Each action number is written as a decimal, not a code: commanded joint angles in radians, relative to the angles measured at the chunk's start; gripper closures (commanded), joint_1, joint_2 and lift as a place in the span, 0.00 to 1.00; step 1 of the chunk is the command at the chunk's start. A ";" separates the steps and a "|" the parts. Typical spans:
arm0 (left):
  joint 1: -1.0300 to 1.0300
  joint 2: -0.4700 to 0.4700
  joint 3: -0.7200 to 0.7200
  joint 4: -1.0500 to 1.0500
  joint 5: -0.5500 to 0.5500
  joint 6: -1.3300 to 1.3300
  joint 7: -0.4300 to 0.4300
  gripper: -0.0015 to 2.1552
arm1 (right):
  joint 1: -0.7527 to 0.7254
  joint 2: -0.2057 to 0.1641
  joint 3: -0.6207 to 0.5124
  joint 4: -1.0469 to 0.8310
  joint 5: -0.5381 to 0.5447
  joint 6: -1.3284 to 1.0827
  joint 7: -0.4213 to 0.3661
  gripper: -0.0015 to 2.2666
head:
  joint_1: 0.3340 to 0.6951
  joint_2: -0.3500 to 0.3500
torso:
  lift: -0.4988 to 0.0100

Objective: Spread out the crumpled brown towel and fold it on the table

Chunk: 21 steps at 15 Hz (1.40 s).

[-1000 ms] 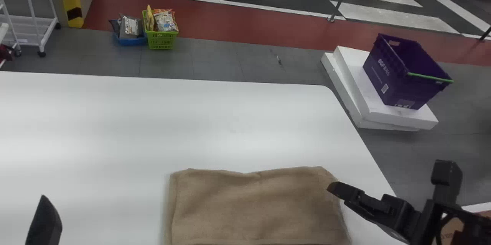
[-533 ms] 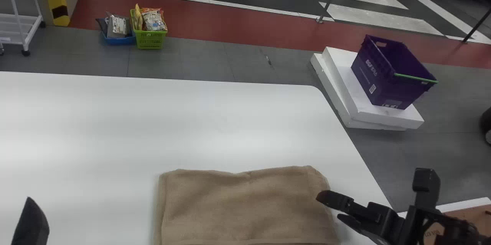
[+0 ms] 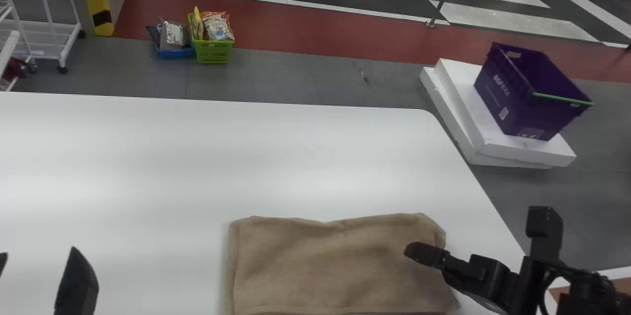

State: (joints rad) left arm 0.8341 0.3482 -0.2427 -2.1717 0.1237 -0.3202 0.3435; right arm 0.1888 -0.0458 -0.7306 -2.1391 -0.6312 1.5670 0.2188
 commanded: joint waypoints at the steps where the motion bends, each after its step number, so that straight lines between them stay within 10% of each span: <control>1: 0.000 0.000 0.002 0.000 0.001 -0.003 0.000 0.19 | -0.011 -0.005 0.022 0.016 0.011 0.005 0.004 0.15 | 1.00 0.12 | 0.73; 4: 0.000 0.000 0.002 0.000 -0.001 -0.006 0.000 0.19 | -0.011 -0.012 0.016 0.016 0.011 0.005 0.020 0.64 | 1.00 0.14 | 0.73; 8: 0.000 -0.002 0.003 0.000 -0.001 -0.006 0.000 0.19 | -0.011 -0.026 -0.001 0.028 0.010 0.005 0.050 0.99 | 1.00 0.13 | 0.73; 21: 0.002 -0.002 -0.001 -0.013 -0.012 0.007 -0.001 0.19 | -0.097 -0.059 -0.073 -0.128 -0.189 0.005 -0.044 0.99 | 1.00 0.05 | 0.73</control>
State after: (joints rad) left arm 0.8347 0.3454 -0.2429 -2.1806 0.1143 -0.3164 0.3420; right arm 0.1059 -0.1099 -0.8370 -2.2325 -0.7884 1.5671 0.1931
